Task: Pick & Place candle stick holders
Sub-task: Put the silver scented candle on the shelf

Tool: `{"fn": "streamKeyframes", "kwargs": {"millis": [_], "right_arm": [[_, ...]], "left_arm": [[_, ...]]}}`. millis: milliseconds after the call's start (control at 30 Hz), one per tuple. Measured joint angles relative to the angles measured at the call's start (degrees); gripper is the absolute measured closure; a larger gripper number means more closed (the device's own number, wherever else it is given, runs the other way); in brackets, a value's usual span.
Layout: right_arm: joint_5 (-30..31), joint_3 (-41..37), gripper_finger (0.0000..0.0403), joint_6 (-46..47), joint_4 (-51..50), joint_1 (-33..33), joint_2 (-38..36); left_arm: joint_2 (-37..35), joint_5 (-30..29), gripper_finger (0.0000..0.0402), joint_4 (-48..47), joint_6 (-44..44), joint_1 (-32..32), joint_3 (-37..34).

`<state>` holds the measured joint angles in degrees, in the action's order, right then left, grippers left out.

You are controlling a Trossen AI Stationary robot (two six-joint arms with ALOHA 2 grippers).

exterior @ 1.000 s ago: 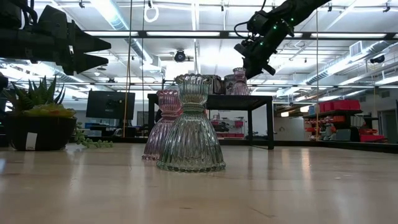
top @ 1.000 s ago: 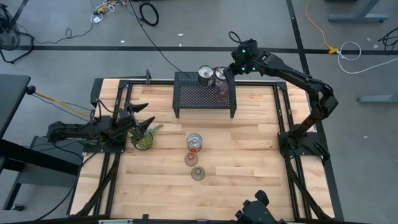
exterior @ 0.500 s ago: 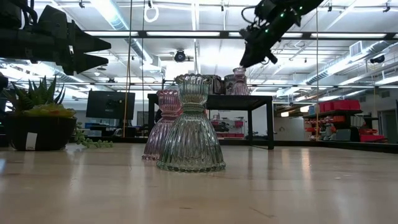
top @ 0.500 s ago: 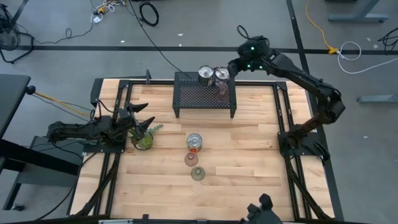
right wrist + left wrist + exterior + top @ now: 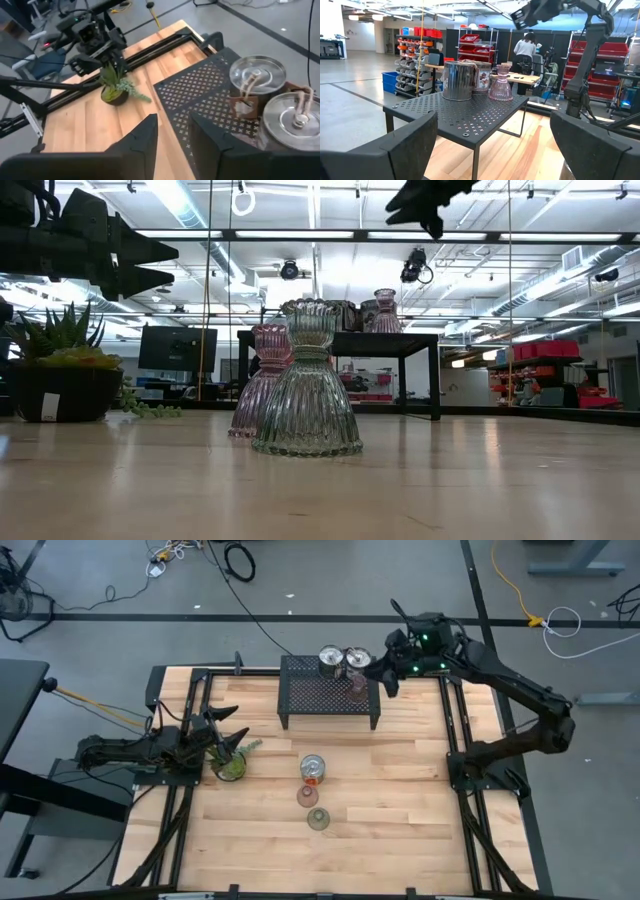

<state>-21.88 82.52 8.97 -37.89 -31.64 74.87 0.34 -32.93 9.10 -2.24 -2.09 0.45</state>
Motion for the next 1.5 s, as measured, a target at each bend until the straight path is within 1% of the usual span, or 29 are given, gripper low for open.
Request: {"fn": "streamKeyframes", "kwargs": {"millis": [167, 300, 400, 533, 633, 733, 800, 867, 933, 1067, 1133, 1200, 1267, 1333, 1400, 1500], "right_arm": [[3.9, 0.0, 0.0295, -0.3, -1.3, 4.6, -1.1], [6.2, 0.0, 0.0295, -0.2, -3.3, 8.1, -0.8], [7.5, 0.0, 0.0295, -0.3, -4.8, 10.7, -0.6], [9.8, 0.0, 0.0295, -1.1, -5.2, 13.4, -0.6], [10.9, 0.0, 0.0295, -1.2, -5.2, 14.3, -0.6], [11.0, 0.0, 0.0295, -2.0, -5.5, 14.7, -0.6], [11.0, 0.0, 0.0295, -2.5, -5.4, 14.7, -0.6], [11.0, 0.0, 0.0295, -2.7, -5.4, 14.7, -0.6], [11.0, 0.0, 0.0295, -3.4, -5.4, 14.7, -0.6], [11.0, 0.0, 0.0295, -3.7, -5.4, 14.7, -0.6], [11.0, 0.0, 0.0295, -3.7, -5.4, 14.7, -0.6], [11.0, 0.0, 0.0295, -3.7, -5.4, 14.7, -0.6], [11.0, 0.0, 0.0295, -3.7, -5.4, 14.7, -0.6], [11.0, 0.0, 0.0295, -3.7, -5.5, 14.7, -0.6], [11.0, 0.0, 0.0295, -3.7, -6.0, 14.7, -0.6], [11.0, 0.0, 0.0295, -3.7, -7.9, 14.7, -0.6]], "left_arm": [[0.0, -0.2, 0.0016, 0.3, -0.1, 0.0, 0.0], [0.0, 2.0, 0.0016, 0.5, -1.9, 0.0, 0.0], [0.0, 0.4, 0.0016, 1.6, -2.1, 0.0, 0.0], [0.0, -2.0, 0.0016, 3.3, -6.8, 0.0, 0.0], [0.0, -3.7, 0.0016, 4.3, -13.9, 0.0, 0.1], [0.7, -2.3, 0.0016, 4.0, -18.4, 0.0, 1.9], [2.0, 0.4, 0.0016, 4.4, -18.2, 0.0, 4.5], [4.9, 1.5, 0.0016, 4.2, -17.3, 0.0, 7.6], [9.2, 0.8, 0.0016, 4.0, -14.6, 0.0, 11.6], [19.9, -5.9, 0.0016, 3.5, -6.8, 0.0, 21.2], [25.5, -8.2, 0.0016, 3.4, -5.0, 0.0, 25.9], [30.9, -8.6, 0.0016, 2.9, -4.8, 0.0, 30.8], [36.2, -6.9, 0.0016, 1.8, -4.6, 0.0, 35.9], [41.0, -4.5, 0.0016, -2.7, -4.7, 0.0, 41.2], [45.7, -3.0, 0.0016, -10.5, -5.5, -0.1, 47.1], [52.7, -1.4, 0.0016, -25.7, -13.2, 0.0, 55.6]]}}
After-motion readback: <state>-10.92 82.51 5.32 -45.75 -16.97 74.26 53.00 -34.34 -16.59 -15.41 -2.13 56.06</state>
